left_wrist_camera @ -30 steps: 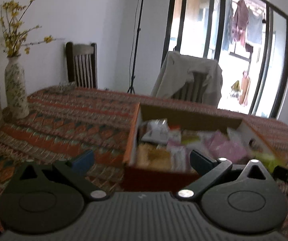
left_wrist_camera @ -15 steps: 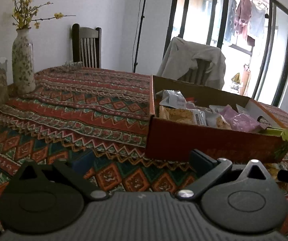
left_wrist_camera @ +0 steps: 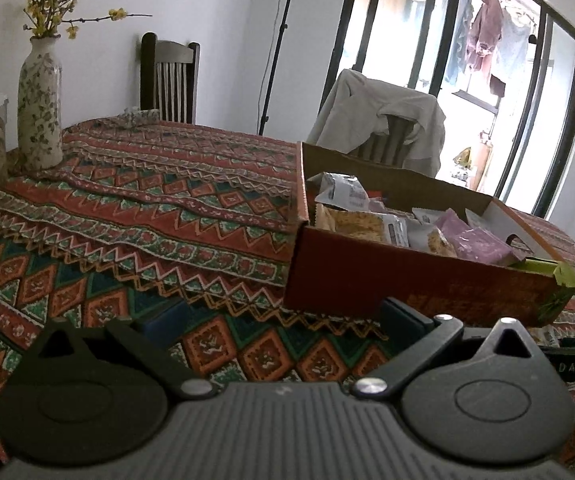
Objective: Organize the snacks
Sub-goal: 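Withdraw both tools from the box toward the last cracker packet, then grasp the last clear cracker packet with the right tool and lift it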
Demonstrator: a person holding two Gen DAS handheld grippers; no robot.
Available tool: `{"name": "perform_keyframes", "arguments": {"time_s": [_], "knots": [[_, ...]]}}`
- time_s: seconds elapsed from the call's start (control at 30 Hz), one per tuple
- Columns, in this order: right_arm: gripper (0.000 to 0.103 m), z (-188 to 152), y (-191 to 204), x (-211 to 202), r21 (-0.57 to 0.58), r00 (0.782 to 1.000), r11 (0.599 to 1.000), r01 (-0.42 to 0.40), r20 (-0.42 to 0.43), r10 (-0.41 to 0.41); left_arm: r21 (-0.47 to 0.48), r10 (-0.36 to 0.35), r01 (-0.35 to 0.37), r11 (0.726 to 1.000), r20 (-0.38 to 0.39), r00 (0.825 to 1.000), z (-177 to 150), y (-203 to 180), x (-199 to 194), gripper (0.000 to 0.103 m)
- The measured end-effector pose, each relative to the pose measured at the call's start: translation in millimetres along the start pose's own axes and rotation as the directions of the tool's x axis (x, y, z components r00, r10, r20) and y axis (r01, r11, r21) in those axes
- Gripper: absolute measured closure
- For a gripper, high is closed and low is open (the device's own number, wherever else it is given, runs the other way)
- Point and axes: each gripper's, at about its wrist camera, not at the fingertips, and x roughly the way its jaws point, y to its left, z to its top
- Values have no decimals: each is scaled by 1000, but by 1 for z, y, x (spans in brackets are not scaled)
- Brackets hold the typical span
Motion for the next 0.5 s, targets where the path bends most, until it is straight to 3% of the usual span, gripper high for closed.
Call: {"name": "perform_keyframes", "arguments": {"time_s": [0.03, 0.13, 0.2, 0.5], "knots": [[7, 0, 1, 0, -1, 1000, 1000, -9, 6, 9, -4, 0, 0, 1000, 0, 1000, 0, 1, 0, 0], [37, -2, 4, -8, -16, 999, 1000, -24, 35, 24, -12, 0, 0, 1000, 0, 1000, 0, 2, 0, 0], [44, -4, 8, -12, -37, 998, 999, -32, 47, 34, -12, 1, -1, 1000, 1, 1000, 0, 2, 0, 0], [51, -17, 16, -35, -82, 993, 997, -14, 118, 24, -15, 1, -1, 1000, 1, 1000, 0, 3, 0, 0]]}}
